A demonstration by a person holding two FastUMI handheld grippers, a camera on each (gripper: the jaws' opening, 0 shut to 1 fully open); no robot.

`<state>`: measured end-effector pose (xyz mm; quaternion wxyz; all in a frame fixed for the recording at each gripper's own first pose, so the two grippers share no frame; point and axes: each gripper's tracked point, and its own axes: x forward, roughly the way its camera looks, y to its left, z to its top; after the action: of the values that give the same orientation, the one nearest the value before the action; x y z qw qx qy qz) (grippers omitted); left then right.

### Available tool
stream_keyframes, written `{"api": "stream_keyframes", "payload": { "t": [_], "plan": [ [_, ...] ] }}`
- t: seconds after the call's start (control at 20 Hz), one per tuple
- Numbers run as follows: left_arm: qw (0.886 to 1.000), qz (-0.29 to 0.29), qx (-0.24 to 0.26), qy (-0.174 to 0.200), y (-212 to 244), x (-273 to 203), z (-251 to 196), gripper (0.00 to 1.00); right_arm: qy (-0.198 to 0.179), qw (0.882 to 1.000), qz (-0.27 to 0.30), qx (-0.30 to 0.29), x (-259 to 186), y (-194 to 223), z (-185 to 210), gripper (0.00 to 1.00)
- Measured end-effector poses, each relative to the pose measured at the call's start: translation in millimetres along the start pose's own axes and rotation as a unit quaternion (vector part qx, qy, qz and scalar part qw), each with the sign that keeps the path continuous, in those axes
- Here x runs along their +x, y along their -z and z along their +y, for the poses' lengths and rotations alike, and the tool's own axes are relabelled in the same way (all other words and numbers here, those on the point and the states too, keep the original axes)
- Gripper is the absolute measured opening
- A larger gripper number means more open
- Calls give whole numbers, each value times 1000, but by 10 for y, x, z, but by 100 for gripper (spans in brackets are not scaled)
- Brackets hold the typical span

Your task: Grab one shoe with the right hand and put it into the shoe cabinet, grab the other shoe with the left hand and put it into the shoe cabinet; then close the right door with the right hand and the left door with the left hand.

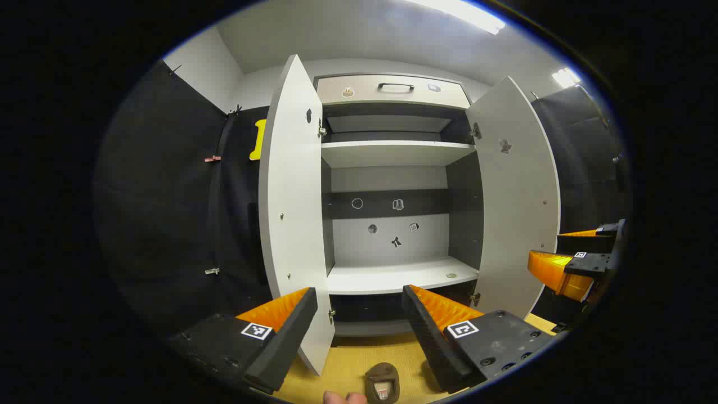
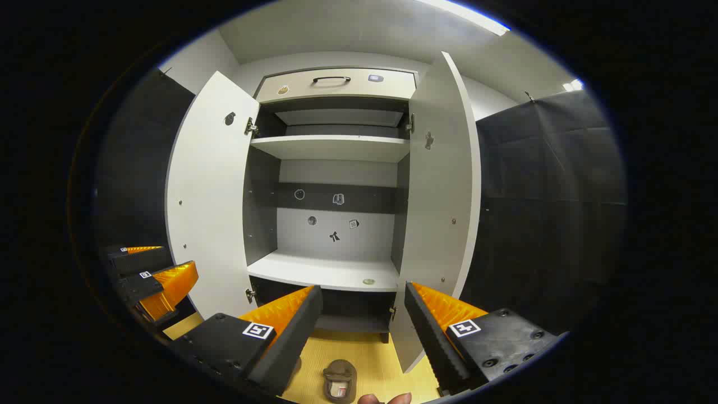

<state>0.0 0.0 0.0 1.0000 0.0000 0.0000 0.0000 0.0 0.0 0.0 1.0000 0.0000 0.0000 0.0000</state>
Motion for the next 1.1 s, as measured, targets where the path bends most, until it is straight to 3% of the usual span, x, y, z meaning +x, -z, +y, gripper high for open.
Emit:
{"api": "stream_keyframes", "payload": {
  "t": [1.1],
  "plan": [
    [1000,-8,-6,-7,-50,51,98,96,4,1000,-9,-7,62,-25,38,98]
  ]
}}
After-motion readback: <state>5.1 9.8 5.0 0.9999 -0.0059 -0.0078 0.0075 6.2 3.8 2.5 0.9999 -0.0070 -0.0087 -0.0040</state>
